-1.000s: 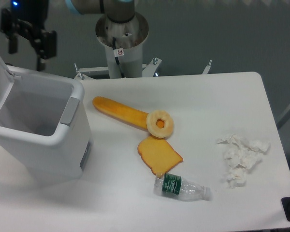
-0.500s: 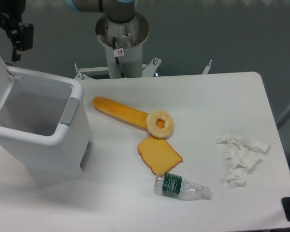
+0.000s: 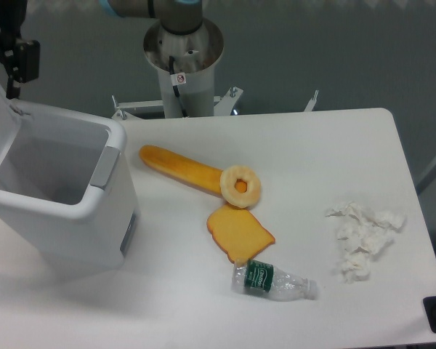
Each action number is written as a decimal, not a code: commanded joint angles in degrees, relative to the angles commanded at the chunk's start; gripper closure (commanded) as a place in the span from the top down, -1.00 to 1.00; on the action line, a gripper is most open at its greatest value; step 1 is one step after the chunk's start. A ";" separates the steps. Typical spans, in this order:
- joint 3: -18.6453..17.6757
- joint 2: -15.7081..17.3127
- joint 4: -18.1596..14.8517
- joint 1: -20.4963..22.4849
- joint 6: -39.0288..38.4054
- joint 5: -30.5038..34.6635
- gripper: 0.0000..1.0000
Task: Close the trash can
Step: 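Position the gripper behind the raised lid of the trash can, then push the lid forward and down with the gripper to shut it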
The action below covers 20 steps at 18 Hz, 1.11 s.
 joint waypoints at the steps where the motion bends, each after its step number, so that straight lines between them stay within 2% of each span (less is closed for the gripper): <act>1: 0.44 0.18 -0.09 0.09 0.00 0.35 1.00; 3: 1.32 0.44 -0.09 0.52 0.00 1.14 1.00; 20: 1.41 -0.26 0.09 9.49 0.17 1.06 1.00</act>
